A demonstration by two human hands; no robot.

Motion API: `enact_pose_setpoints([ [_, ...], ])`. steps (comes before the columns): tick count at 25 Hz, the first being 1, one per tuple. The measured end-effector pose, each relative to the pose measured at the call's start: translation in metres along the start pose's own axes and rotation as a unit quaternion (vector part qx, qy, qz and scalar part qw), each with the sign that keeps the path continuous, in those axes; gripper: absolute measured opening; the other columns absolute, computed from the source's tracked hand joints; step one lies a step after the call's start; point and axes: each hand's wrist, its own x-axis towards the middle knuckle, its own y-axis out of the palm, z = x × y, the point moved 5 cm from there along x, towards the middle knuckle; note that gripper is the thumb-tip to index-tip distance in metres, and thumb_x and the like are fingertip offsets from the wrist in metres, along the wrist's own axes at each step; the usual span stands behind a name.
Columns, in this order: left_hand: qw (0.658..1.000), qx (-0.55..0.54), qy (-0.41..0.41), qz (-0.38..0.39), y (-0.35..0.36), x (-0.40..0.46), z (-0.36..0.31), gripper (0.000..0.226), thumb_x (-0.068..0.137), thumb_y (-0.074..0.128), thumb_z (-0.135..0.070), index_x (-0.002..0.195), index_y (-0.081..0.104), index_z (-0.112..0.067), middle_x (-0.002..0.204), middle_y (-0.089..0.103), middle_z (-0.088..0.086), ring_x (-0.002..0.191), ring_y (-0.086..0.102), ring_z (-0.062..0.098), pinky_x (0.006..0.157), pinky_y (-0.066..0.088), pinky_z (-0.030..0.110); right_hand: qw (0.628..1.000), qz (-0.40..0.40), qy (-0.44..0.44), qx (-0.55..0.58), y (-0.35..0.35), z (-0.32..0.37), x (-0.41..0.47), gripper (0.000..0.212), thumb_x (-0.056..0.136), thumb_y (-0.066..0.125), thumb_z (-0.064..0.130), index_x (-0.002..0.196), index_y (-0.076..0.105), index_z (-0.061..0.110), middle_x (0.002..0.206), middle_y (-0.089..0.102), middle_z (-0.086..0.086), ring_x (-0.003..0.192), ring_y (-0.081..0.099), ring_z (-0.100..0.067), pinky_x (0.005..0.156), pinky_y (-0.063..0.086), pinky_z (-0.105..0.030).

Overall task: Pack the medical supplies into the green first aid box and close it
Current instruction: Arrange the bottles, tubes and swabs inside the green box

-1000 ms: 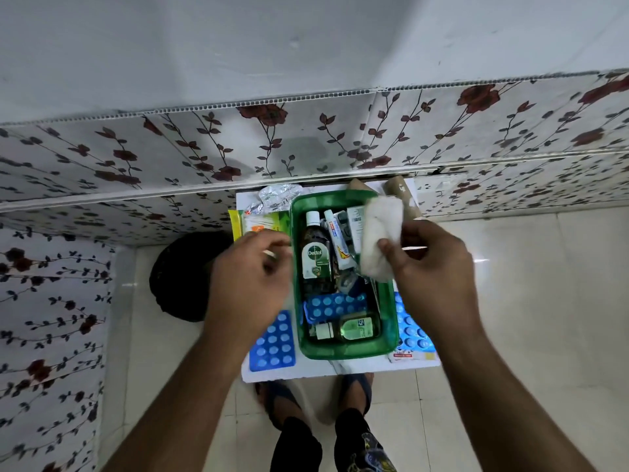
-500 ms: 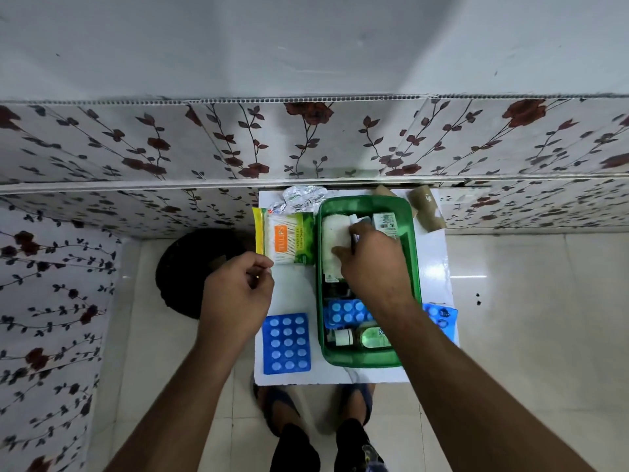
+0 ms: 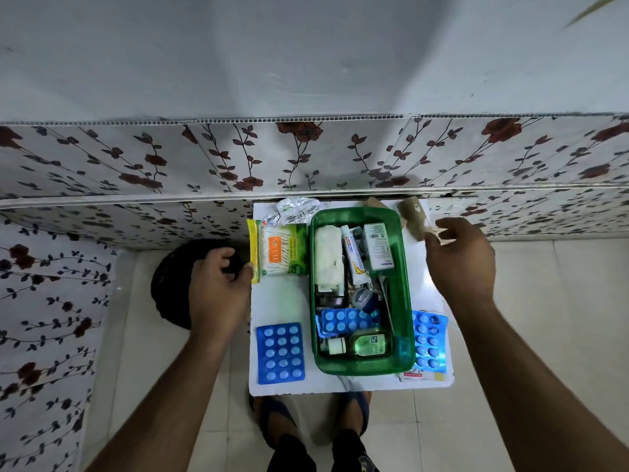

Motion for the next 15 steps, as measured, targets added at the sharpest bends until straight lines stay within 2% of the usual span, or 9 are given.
enact_pose_setpoints([
  [2, 0.999, 0.018, -0.027, 0.021, 0.013, 0.012, -0.005, 0.043, 0.082, 0.071, -0.036, 0.12, 0.059, -0.018, 0.115, 0.06, 0.004, 0.093, 0.058, 0.017, 0.079, 0.044, 0.029, 0.998, 0.032, 0.001, -0.061, 0.023, -0.013, 0.022, 0.041, 0.09, 0.056, 0.037, 0.122, 0.063, 0.012, 0.117, 0.065, -0.018, 0.107, 0.061, -0.039, 0.085, 0.049, -0.04],
  [5, 0.994, 0.005, -0.092, 0.066, 0.03, 0.019, -0.008, 0.051, 0.08, 0.072, -0.042, 0.12, 0.058, -0.014, 0.105, 0.059, 0.0, 0.096, 0.06, 0.022, 0.086, 0.049, 0.037, 0.994, 0.069, -0.003, -0.087, 0.049, -0.017, 0.04, 0.039, 0.09, 0.051, 0.038, 0.117, 0.065, 0.013, 0.107, 0.068, -0.019, 0.1, 0.062, -0.04, 0.077, 0.048, -0.039],
  [8, 0.991, -0.018, -0.116, 0.064, 0.036, 0.023, -0.008, 0.031, 0.079, 0.076, -0.033, 0.101, 0.065, -0.014, 0.091, 0.066, -0.001, 0.076, 0.062, 0.016, 0.078, 0.051, 0.034, 0.994, 0.086, 0.013, -0.072, 0.06, -0.022, 0.045, 0.033, 0.09, 0.052, 0.033, 0.111, 0.068, 0.012, 0.101, 0.071, -0.016, 0.095, 0.064, -0.038, 0.068, 0.043, -0.033],
  [10, 0.992, -0.018, -0.116, 0.053, 0.037, 0.027, -0.008, 0.017, 0.079, 0.076, -0.031, 0.088, 0.069, -0.018, 0.085, 0.07, -0.001, 0.069, 0.063, 0.013, 0.075, 0.053, 0.033, 0.994, 0.088, 0.008, -0.065, 0.061, -0.024, 0.047, 0.032, 0.09, 0.054, 0.033, 0.106, 0.069, 0.01, 0.098, 0.072, -0.016, 0.091, 0.064, -0.038, 0.066, 0.038, -0.031],
  [12, 0.993, -0.011, -0.115, 0.039, 0.034, 0.03, -0.007, 0.009, 0.082, 0.072, -0.027, 0.078, 0.068, -0.02, 0.083, 0.072, 0.002, 0.073, 0.067, 0.02, 0.074, 0.055, 0.036, 0.995, 0.089, 0.017, -0.053, 0.056, -0.023, 0.045, 0.034, 0.091, 0.051, 0.038, 0.097, 0.07, 0.011, 0.089, 0.07, -0.014, 0.085, 0.061, -0.038, 0.064, 0.036, -0.03],
  [15, 0.996, 0.003, -0.093, -0.004, 0.016, 0.027, -0.011, 0.012, 0.09, 0.058, -0.02, 0.087, 0.062, -0.01, 0.086, 0.067, 0.007, 0.082, 0.063, 0.031, 0.066, 0.046, 0.037, 0.997, 0.062, 0.036, -0.006, 0.035, -0.012, 0.032, 0.059, 0.092, 0.035, 0.065, 0.069, 0.055, 0.014, 0.06, 0.054, -0.002, 0.062, 0.05, -0.03, 0.055, 0.032, -0.03],
])
